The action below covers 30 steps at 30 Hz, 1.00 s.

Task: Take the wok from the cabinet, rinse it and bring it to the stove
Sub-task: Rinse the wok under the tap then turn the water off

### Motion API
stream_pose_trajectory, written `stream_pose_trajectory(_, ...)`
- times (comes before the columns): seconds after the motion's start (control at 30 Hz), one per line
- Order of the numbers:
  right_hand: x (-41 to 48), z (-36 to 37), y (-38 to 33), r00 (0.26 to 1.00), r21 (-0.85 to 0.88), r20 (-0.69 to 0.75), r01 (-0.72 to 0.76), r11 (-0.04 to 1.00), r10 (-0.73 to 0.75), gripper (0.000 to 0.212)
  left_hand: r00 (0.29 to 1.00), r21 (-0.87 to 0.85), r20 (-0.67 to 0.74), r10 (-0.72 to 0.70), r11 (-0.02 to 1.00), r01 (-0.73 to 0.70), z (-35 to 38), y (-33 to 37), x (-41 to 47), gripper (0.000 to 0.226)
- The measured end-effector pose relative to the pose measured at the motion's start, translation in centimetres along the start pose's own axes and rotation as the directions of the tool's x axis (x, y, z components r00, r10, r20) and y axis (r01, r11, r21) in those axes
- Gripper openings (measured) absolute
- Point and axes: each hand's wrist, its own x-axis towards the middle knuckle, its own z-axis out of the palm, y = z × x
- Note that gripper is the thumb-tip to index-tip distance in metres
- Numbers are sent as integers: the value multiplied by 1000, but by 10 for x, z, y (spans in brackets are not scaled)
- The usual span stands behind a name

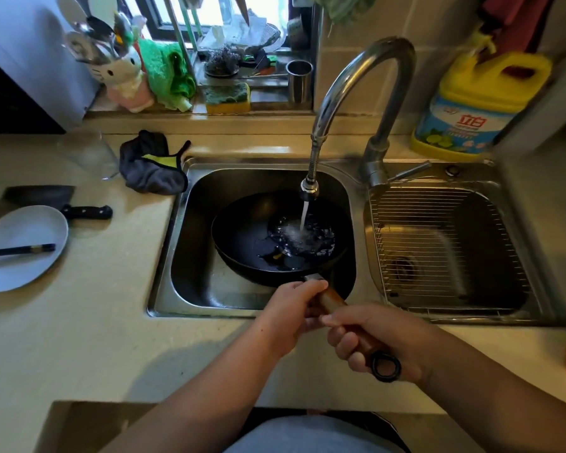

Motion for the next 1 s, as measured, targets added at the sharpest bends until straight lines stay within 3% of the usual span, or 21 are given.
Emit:
stream_pose_trajectory(0.23,-3,15,-35,990,-161,-100,-118,980,102,7,1000,-193,-12,-21,981,18,-3,5,1,19)
stream_pose_trajectory(0.4,4,32,-49,971,-407,-225,-169,898,81,15,998,-329,-33,-55,943,41,-8,11,1,21)
stream_pose_trajectory(0.57,5,58,-56,932,-714,-336,-159,682,-134,14,998,-437,17,-61,897,63,-13,15,4,17)
stream_pose_trajectory(0.73,5,81,-56,890,-879,-367,-238,413,-270,18,991,-423,97,-92,898,125,-19,24,7,17)
stream_pose_trajectory(0.9,16,86,-39,806,-913,-408,-376,160,-429,22,981,-214,82,-178,958,192,-23,24,18,24)
stream_pose_trajectory(1.0,19,77,-24,739,-919,-324,-393,12,-590,20,981,-78,35,-190,978,192,-23,21,29,17)
